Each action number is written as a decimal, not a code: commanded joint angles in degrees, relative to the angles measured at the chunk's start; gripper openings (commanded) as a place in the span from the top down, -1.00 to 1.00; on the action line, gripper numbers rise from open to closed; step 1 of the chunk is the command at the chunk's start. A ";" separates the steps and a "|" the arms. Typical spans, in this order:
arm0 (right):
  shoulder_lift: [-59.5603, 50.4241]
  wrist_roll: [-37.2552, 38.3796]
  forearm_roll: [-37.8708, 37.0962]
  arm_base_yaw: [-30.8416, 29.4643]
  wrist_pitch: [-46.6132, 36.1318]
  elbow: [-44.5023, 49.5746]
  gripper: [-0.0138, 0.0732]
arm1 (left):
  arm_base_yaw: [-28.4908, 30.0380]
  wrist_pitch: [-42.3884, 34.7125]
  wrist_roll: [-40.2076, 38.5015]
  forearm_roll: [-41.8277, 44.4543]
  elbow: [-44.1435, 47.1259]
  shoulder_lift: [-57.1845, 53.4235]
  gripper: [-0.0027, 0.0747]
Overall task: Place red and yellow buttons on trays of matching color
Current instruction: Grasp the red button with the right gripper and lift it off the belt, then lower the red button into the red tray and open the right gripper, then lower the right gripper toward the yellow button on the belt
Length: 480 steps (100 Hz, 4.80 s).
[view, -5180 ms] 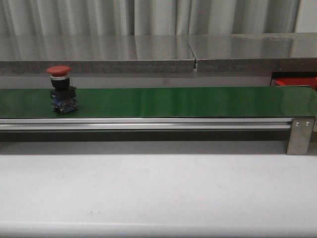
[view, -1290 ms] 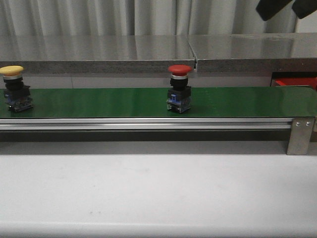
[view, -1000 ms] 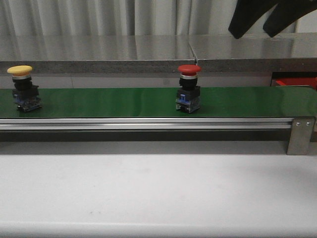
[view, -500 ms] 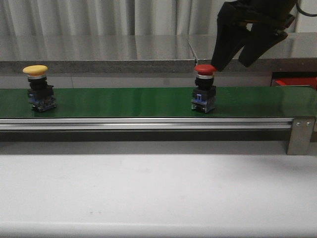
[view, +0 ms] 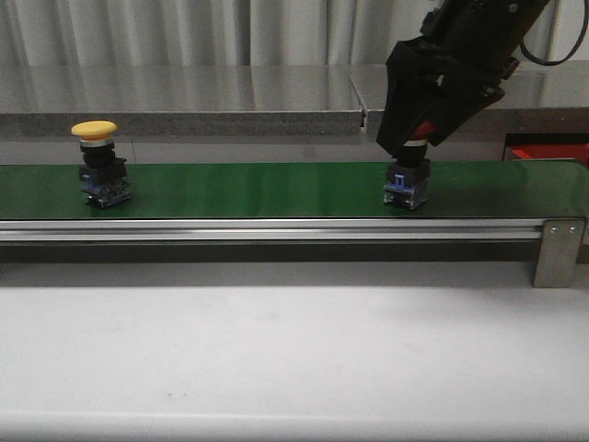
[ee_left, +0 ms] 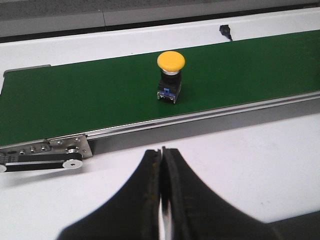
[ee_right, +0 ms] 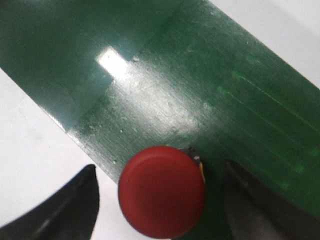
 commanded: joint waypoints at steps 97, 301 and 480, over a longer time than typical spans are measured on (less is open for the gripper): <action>-11.21 3.18 1.95 -21.51 -8.86 -2.03 0.36 | -0.48 -3.54 -0.08 -0.99 -1.49 -0.15 0.98; 9.48 10.83 8.24 -32.03 -25.91 -2.03 -0.17 | -0.48 -3.54 -0.08 -0.99 -1.49 -0.15 0.98; -12.02 -2.54 6.12 -0.60 -9.38 7.88 -0.75 | -0.48 -3.54 -0.08 -0.99 -1.49 -0.15 0.98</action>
